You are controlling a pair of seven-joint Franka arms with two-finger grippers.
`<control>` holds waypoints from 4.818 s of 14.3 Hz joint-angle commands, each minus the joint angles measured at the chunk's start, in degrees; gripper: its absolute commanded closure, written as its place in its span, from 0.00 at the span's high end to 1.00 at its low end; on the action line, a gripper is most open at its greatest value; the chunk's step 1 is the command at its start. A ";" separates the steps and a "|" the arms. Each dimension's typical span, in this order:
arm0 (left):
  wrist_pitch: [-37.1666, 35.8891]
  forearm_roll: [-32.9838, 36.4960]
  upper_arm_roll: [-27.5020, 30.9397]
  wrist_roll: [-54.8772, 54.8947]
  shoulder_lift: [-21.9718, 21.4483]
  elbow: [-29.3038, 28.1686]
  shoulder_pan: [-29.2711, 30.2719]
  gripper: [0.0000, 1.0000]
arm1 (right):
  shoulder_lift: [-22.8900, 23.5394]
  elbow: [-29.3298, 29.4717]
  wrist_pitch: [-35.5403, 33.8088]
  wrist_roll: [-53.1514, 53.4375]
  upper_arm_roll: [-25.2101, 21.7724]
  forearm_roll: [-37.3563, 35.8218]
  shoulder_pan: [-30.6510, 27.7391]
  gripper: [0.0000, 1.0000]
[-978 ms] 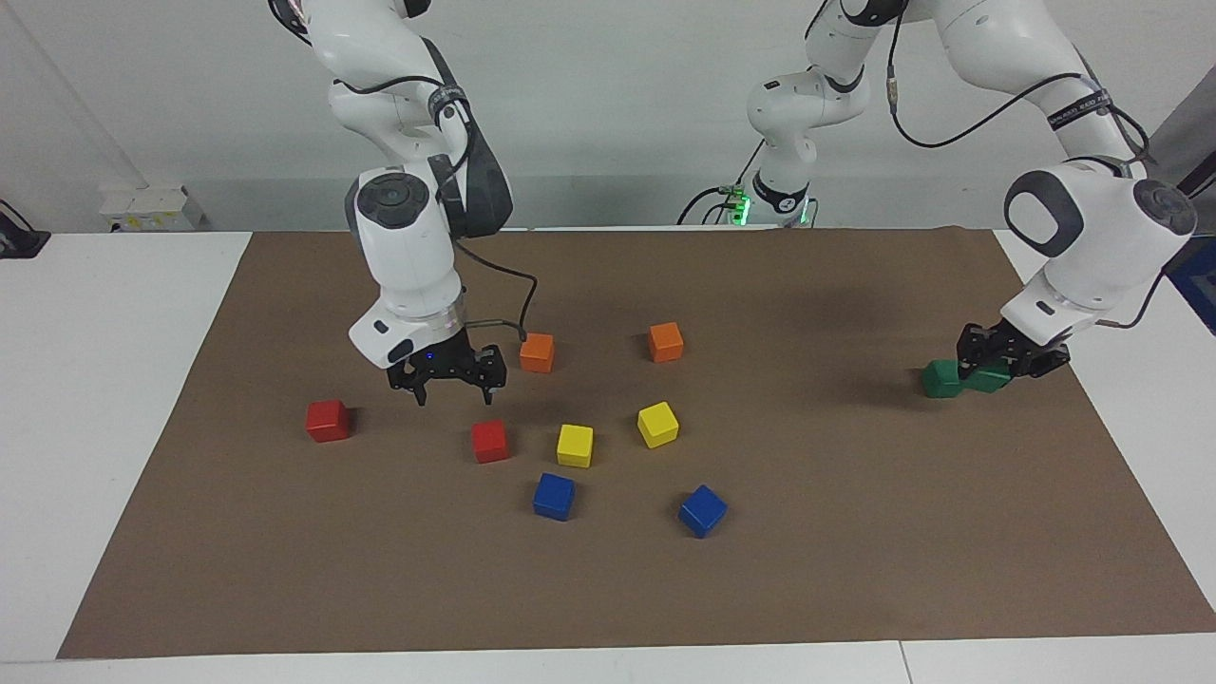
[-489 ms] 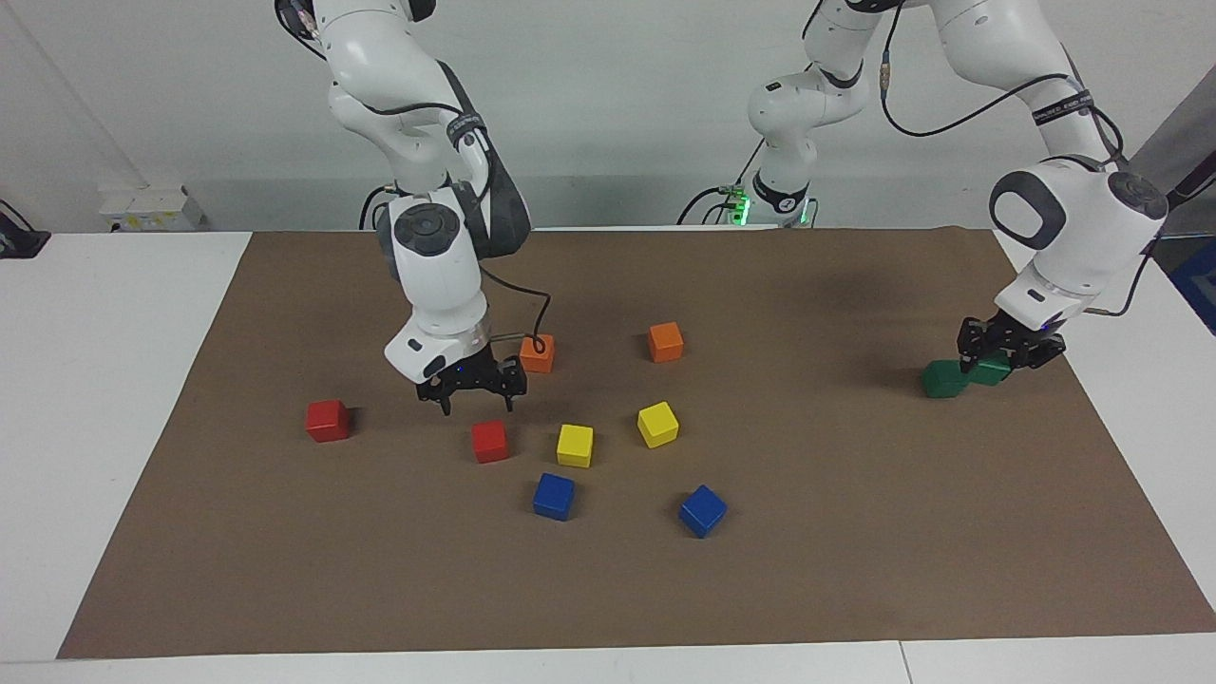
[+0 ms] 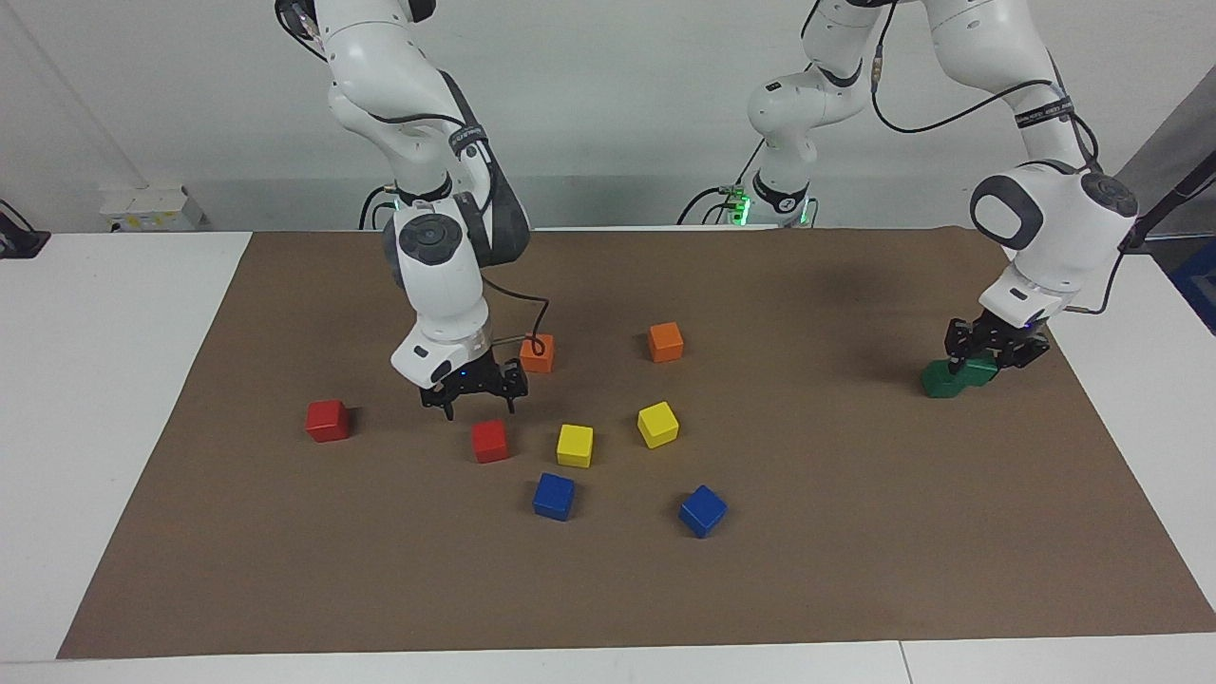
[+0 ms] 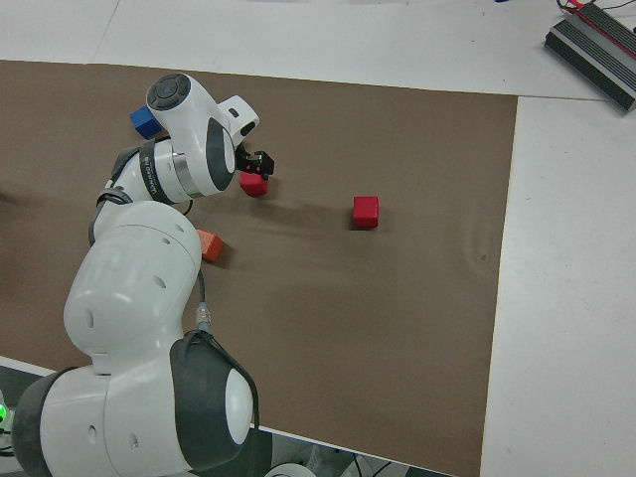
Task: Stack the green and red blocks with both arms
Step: 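Lower the green cube onto green with the left gripper while the right gripper grasps, then carry the red cube over red with the right gripper while the left gripper withdraws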
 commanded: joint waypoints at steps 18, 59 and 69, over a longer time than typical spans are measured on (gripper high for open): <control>2.92 -1.39 -0.26 -0.57 -1.57 -3.53 0.25 0.68 | 6.76 2.99 3.21 -0.38 0.15 -0.30 -0.76 1.00; -38.73 5.46 2.18 -28.17 -8.07 23.36 -10.45 1.00 | -9.32 -7.03 -4.09 -25.25 -0.12 1.72 -24.49 0.00; -43.13 5.55 4.31 -34.49 -10.45 22.66 -15.22 1.00 | -8.53 -7.82 -1.63 -22.00 -0.12 1.81 -23.26 0.00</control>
